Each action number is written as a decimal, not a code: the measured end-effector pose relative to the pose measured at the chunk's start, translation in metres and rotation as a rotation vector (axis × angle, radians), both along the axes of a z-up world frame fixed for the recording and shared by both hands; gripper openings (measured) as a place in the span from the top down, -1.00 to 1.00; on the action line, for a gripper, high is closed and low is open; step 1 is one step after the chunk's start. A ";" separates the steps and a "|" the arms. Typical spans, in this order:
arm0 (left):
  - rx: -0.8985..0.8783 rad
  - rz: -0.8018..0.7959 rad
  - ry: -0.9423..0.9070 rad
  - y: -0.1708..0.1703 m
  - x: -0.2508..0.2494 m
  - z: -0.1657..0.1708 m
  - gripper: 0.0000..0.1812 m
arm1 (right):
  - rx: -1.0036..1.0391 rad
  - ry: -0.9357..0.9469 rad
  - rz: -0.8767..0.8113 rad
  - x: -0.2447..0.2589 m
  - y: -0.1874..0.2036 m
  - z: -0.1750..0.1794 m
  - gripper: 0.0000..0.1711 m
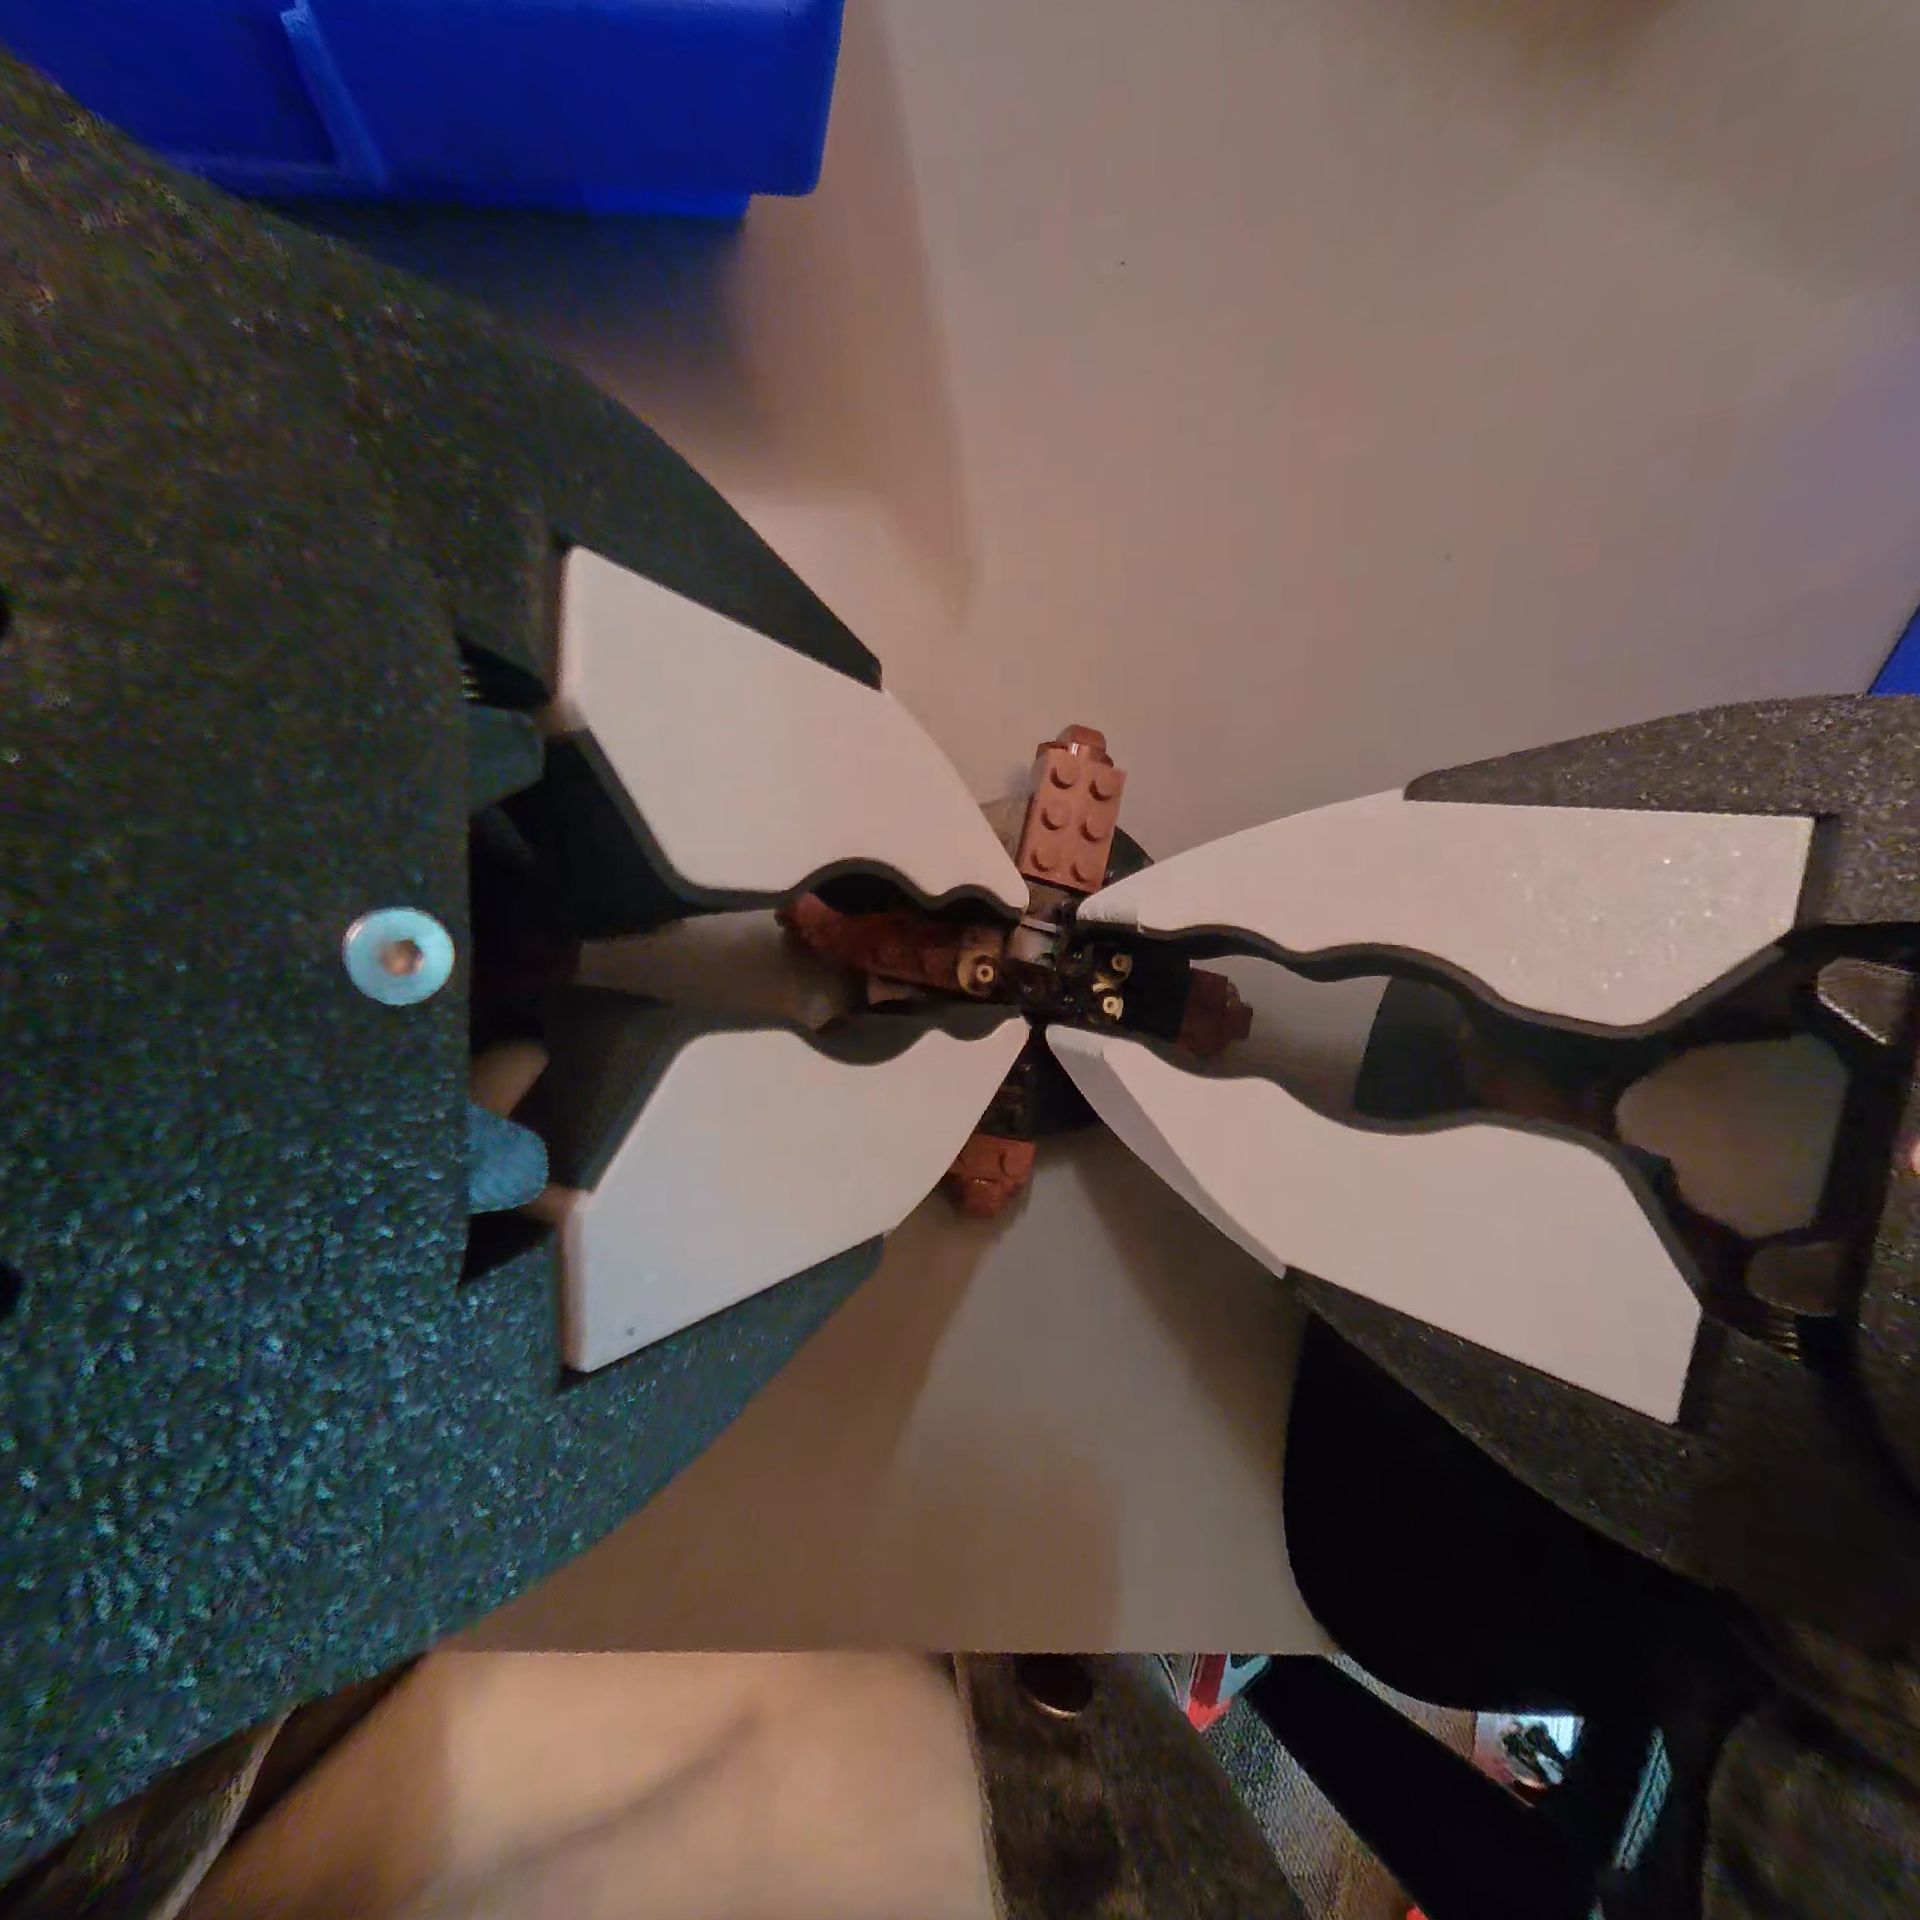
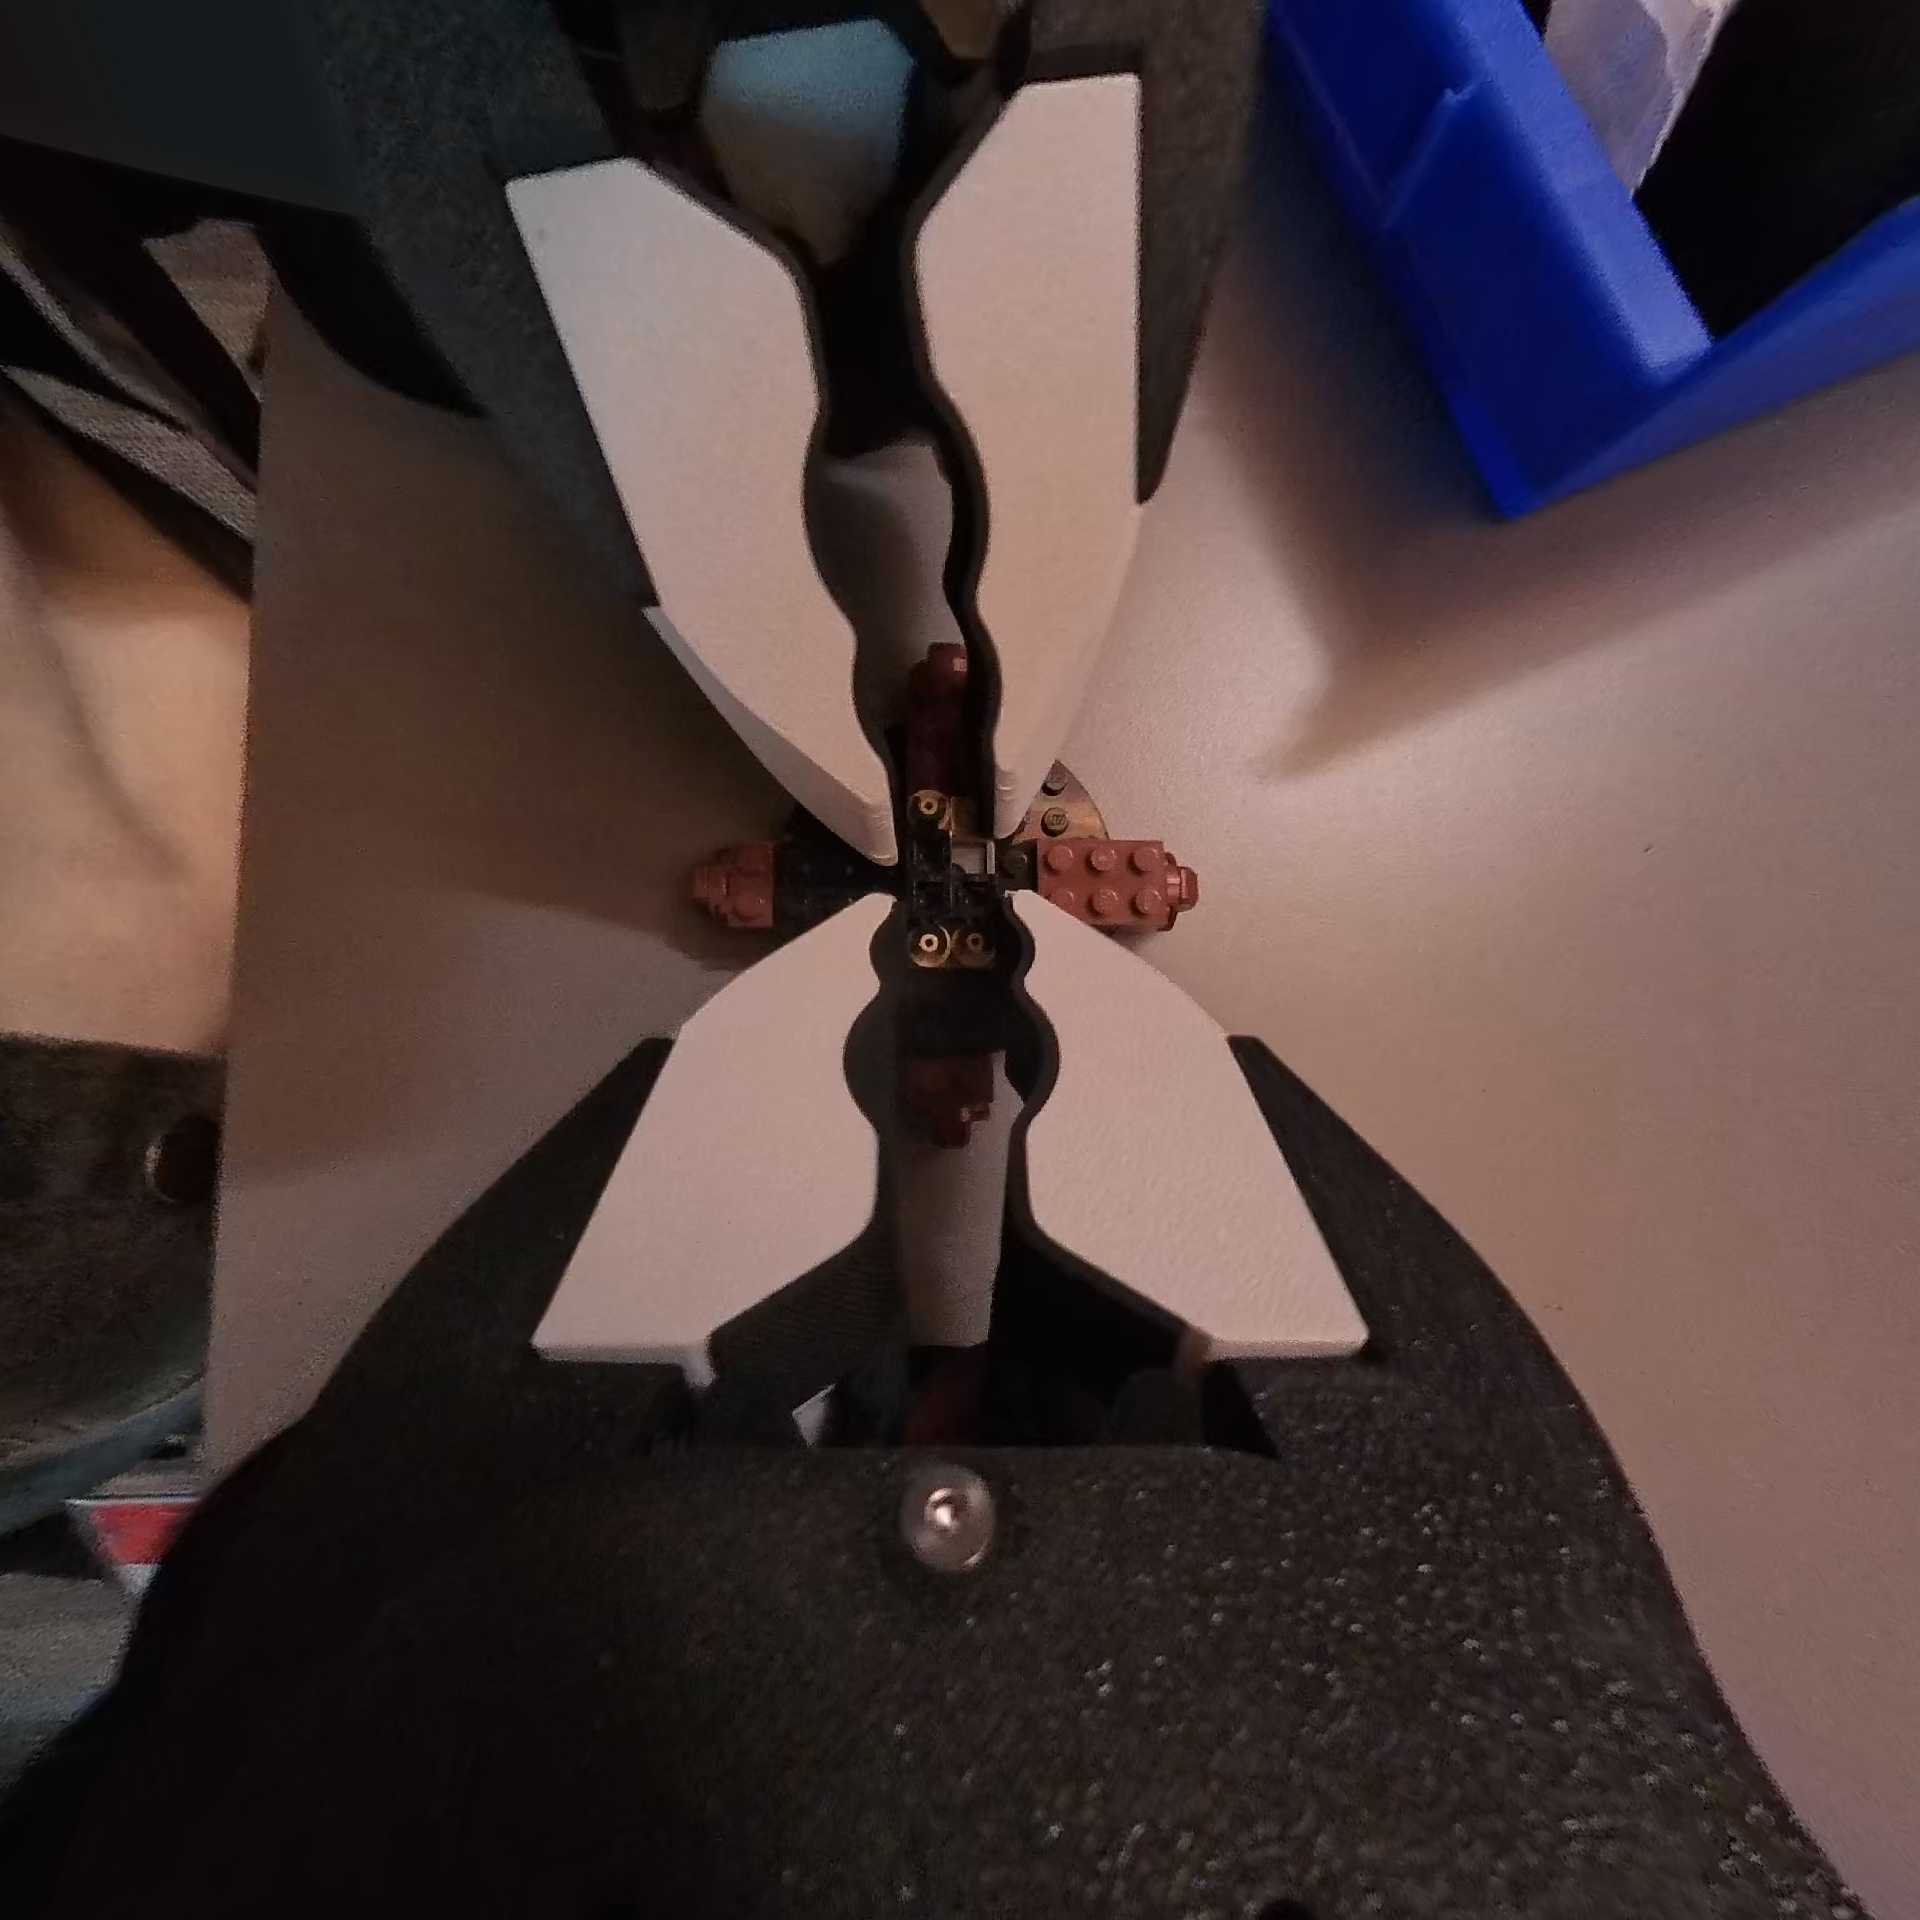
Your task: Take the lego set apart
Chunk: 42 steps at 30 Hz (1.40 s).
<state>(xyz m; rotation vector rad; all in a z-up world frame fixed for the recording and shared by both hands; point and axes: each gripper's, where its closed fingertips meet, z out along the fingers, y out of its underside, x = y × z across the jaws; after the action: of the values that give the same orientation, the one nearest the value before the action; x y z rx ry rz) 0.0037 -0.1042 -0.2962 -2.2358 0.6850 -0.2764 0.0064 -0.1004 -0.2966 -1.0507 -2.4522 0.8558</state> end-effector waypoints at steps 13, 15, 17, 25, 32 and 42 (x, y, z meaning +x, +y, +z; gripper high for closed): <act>0.002 0.010 -0.009 0.001 -0.001 0.000 0.85 | 0.245 0.231 0.033 -0.002 0.003 0.007 0.82; 0.001 0.010 -0.009 0.001 -0.001 -0.001 0.85 | 0.137 0.229 -0.002 -0.002 0.002 0.011 0.82; 0.001 0.010 -0.009 0.001 -0.001 -0.001 0.85 | -0.014 0.254 -0.035 -0.001 -0.003 0.026 0.83; 0.076 0.071 -0.080 0.006 -0.007 0.016 0.82 | -0.066 0.394 -0.101 -0.001 0.007 0.055 0.82; 0.180 0.157 -0.600 0.009 0.001 0.080 0.84 | 0.201 0.606 -0.018 -0.008 0.008 0.081 0.82; 0.185 0.169 -0.688 0.015 0.005 0.088 0.95 | 0.296 0.660 0.018 -0.009 0.007 0.087 0.82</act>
<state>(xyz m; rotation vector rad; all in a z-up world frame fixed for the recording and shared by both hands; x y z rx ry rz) 0.0090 -0.0892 -0.2083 -1.8324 0.1414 -0.8102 -0.0026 -0.0932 -0.2098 -0.5256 -1.9427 0.6743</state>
